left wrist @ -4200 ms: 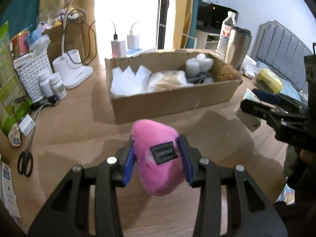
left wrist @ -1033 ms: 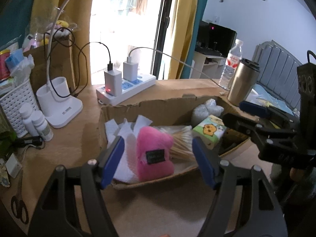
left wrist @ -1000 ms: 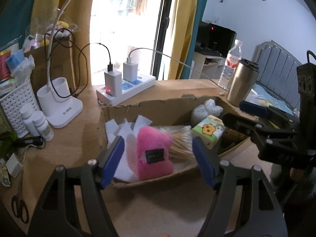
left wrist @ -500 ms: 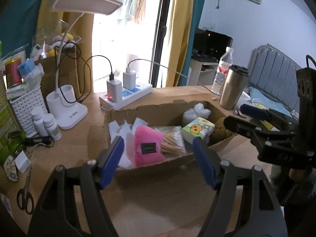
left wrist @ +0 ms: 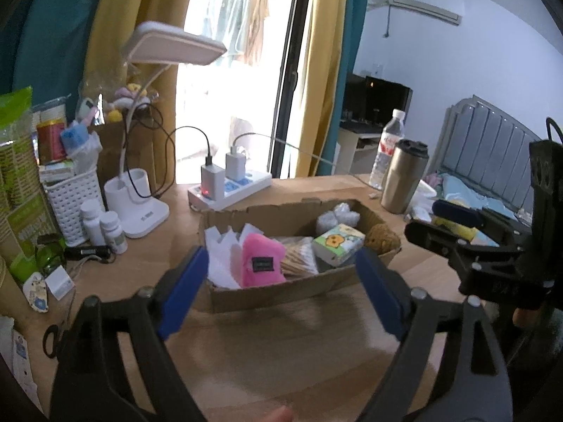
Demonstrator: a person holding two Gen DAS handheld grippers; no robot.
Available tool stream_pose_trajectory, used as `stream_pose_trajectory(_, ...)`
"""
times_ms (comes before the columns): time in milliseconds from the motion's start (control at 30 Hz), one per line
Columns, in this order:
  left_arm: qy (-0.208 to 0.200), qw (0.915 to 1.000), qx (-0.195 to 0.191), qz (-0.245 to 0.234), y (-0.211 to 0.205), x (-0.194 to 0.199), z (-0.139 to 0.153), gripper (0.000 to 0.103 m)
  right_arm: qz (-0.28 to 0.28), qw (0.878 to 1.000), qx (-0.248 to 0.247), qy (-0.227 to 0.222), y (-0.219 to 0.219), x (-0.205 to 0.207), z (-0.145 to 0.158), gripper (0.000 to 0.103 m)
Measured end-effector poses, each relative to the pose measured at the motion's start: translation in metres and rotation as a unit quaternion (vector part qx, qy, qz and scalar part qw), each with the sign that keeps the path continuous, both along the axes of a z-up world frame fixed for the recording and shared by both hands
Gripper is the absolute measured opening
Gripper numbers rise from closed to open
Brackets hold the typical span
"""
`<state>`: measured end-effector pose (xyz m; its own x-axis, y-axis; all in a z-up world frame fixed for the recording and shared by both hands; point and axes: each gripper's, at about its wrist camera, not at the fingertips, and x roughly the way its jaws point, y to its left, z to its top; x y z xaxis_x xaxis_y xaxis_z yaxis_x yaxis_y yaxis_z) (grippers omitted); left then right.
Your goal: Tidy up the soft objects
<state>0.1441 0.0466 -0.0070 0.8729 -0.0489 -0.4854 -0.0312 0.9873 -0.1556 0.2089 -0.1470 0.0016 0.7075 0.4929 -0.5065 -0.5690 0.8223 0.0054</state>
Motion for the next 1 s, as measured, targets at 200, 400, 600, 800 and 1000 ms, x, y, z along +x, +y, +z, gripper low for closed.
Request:
stream_pose_trajectory(200,-0.017,0.9998,0.007,-0.001,-0.006,-0.020,0.010,0.088,0.000,1.000,0.003,-0.015,-0.003,-0.020,0.010,0.079)
stream_pose_trajectory(400,-0.039,0.9992,0.011,0.005,-0.010,-0.039,0.021,0.096,-0.009,0.999,0.006,-0.030,-0.009,-0.038,0.019,0.079)
stream_pose_trajectory(600,-0.057,0.9981,0.019,0.011,-0.014,-0.057,0.031,0.098,-0.020,0.999,0.012,-0.046,-0.018,-0.056,0.030,0.079)
stream_pose_trajectory(800,-0.079,0.9965,0.023,0.016,-0.018,-0.073,0.044,0.102,-0.039,0.997,0.016,-0.066,-0.027,-0.077,0.044,0.091)
stream_pose_trajectory(1000,-0.104,0.9943,0.020,0.013,-0.023,-0.089,0.055,0.102,-0.061,0.994,0.022,-0.087,-0.040,-0.095,0.057,0.092)
